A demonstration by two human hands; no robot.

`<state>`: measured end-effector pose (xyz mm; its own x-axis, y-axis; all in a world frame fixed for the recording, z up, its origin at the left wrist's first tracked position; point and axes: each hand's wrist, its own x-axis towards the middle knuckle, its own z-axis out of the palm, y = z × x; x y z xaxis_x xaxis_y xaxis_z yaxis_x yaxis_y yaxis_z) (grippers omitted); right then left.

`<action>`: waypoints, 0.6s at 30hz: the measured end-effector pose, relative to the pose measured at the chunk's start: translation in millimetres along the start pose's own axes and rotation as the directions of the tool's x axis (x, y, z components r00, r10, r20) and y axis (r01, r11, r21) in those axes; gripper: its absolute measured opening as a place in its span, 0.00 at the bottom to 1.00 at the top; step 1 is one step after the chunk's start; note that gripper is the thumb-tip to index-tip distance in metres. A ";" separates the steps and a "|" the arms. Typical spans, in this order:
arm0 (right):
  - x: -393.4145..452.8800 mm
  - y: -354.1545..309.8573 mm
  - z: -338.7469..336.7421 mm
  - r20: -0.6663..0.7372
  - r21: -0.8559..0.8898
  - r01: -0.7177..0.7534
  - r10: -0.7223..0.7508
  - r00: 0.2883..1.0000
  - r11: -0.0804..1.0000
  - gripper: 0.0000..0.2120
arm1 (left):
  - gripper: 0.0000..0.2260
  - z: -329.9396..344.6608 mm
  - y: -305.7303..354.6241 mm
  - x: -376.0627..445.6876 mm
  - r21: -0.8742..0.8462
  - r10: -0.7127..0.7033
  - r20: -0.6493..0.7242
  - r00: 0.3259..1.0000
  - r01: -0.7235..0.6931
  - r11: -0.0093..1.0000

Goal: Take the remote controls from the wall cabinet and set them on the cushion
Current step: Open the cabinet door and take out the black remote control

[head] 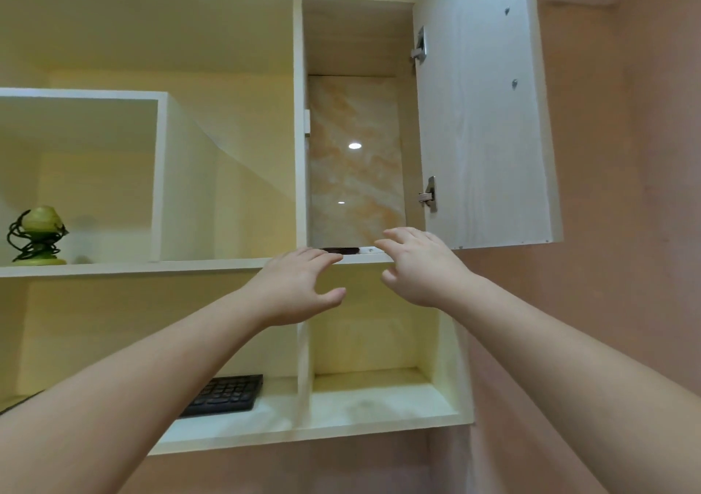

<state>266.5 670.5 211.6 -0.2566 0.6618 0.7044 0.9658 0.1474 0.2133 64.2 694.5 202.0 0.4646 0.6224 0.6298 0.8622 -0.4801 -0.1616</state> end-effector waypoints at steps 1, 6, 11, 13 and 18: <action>4.9 -3.7 5.0 0.015 0.011 -0.015 0.015 1.000 1.000 0.24 | 0.29 1.3 -6.2 -1.1 -0.003 0.001 0.003 1.000 -0.001 1.000; 25.8 -13.0 26.6 0.055 0.072 -0.084 0.080 0.995 0.994 0.25 | 0.29 11.4 -21.9 -1.9 -0.047 0.032 -0.017 0.999 -0.032 0.998; 43.5 -11.3 41.3 0.073 0.102 -0.111 0.104 0.992 0.989 0.24 | 0.30 23.1 -26.6 5.9 -0.091 0.115 -0.053 0.992 -0.119 0.989; 51.9 -9.0 45.5 0.067 0.130 -0.114 0.106 0.992 0.985 0.23 | 0.31 27.0 -29.4 8.6 -0.079 0.126 -0.059 0.990 -0.131 0.988; 74.6 -2.8 47.2 0.060 0.212 -0.130 0.120 0.991 0.969 0.22 | 0.30 26.5 -34.5 10.3 -0.071 0.097 -0.066 0.993 -0.102 0.992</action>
<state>246.4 754.1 231.6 -0.1366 0.7175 0.6830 0.9766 0.2131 -0.0286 44.6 733.8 193.9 0.5316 0.5307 0.6602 0.7942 -0.5832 -0.1707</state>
